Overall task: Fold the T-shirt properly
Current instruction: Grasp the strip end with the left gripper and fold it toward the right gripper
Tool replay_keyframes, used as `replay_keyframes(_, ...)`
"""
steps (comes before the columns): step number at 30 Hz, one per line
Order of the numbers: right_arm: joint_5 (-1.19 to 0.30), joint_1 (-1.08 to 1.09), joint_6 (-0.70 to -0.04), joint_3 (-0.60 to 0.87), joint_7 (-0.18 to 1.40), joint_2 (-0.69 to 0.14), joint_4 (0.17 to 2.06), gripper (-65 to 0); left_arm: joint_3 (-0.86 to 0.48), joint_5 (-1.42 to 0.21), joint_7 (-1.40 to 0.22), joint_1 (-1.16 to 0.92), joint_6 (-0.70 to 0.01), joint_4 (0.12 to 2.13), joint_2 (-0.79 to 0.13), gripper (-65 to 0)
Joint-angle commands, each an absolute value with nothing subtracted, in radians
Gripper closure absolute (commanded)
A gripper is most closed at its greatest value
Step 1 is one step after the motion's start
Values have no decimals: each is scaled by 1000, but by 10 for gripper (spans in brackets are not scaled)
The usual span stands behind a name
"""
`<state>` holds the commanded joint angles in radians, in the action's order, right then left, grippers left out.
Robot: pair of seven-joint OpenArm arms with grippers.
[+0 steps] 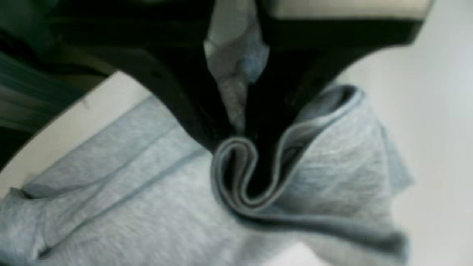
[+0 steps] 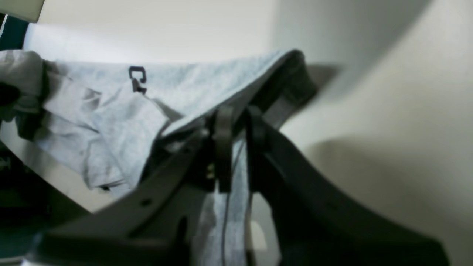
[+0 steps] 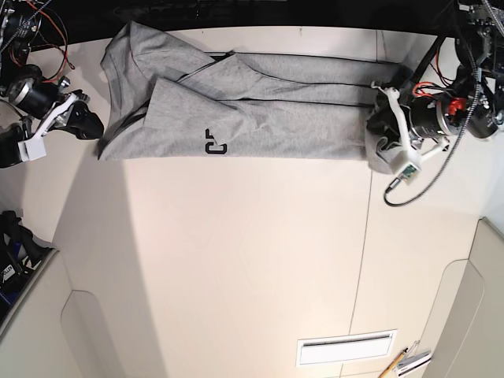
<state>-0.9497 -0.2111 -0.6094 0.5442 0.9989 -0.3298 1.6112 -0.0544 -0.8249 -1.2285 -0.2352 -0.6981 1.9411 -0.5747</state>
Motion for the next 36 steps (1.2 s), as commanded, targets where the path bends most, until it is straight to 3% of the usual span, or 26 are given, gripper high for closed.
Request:
replay_keyframes(2,-955,-211,-609,544,999,-330,1611,-105,-3,-817,-1214,-233,-698,1941,-548,0)
replay_keyframes(7,-969,-212,-609,544,1012,-330,1611,-352,62,-783,-1207,-233,-698,1934,-492,0)
replay_keyframes(9,-969,-212,-609,544,1039,-330,1611,-389,66,-785,-1200,-233,-698,1930,-481,0)
replay_keyframes(10,-969,-213,-609,544,1049,-330,1611,-389,66,-788,-1196,-233,-698,1930,-479,0)
replay_keyframes(15,-973,-247,-609,544,1059,-330,1611,-389,66,-810,-1157,-233,-698,1929,-479,-290)
replay_keyframes(17,-990,-281,-610,544,1059,-330,1610,-389,66,-840,-1149,-233,-698,1930,-479,-352)
replay_keyframes(26,-1005,-313,-614,544,1058,-330,1609,-389,66,-1086,-1129,-233,-698,1930,-479,-354)
replay_keyframes(36,-1071,-313,-618,542,1075,-329,1502,-389,63,-1031,-1129,-233,-698,1930,-479,-354)
